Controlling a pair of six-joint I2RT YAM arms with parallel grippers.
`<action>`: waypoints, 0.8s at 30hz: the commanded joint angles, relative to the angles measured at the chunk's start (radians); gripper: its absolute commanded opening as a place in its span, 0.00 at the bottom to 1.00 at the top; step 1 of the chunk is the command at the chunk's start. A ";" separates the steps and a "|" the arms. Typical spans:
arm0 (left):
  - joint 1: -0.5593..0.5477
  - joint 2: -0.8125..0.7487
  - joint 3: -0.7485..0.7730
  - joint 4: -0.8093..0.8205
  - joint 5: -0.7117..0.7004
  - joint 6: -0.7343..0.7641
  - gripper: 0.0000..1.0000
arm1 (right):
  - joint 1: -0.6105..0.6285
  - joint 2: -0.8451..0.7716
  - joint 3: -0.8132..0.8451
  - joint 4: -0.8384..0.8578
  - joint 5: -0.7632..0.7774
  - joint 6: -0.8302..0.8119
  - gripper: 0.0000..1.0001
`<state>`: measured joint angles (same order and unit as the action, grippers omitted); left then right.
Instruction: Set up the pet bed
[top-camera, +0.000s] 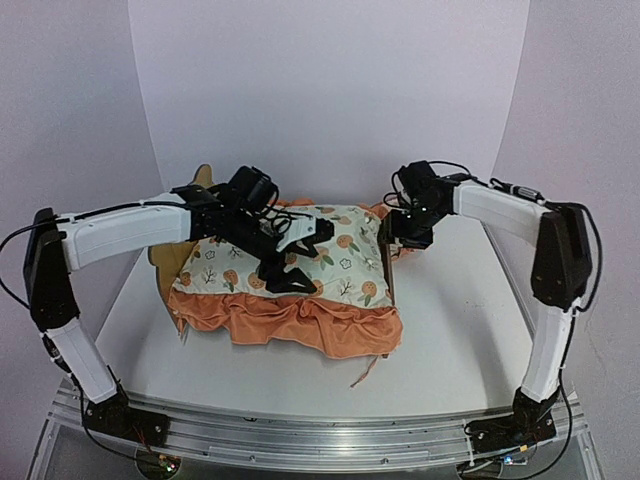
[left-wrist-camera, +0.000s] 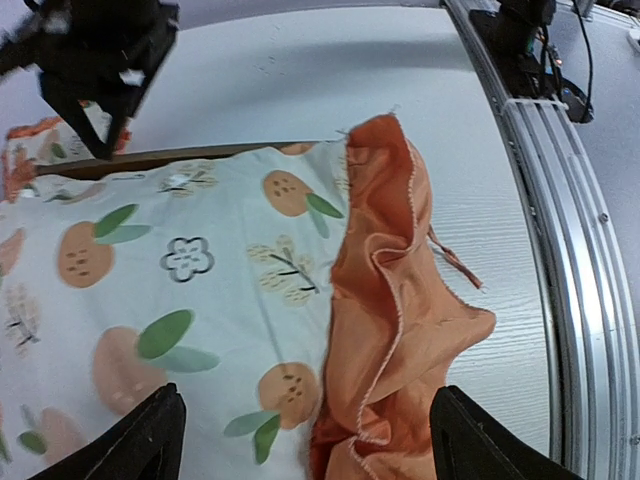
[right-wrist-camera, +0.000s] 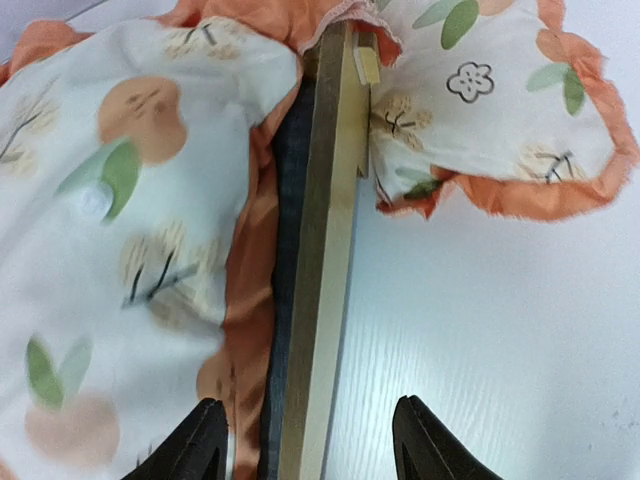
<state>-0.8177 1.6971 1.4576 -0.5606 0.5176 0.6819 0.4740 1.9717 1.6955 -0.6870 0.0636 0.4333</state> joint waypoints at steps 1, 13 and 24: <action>-0.072 0.124 0.117 -0.013 0.128 0.005 0.86 | 0.000 -0.266 -0.186 -0.021 -0.098 -0.038 0.58; -0.184 0.327 0.213 0.083 0.039 -0.005 0.59 | 0.069 -0.607 -0.613 -0.045 -0.242 0.071 0.56; -0.188 0.330 0.234 0.102 -0.086 -0.054 0.00 | 0.093 -0.724 -0.717 -0.045 -0.263 0.102 0.56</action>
<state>-1.0092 2.0342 1.6235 -0.4690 0.5006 0.6697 0.5566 1.2908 0.9965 -0.7350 -0.1568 0.5271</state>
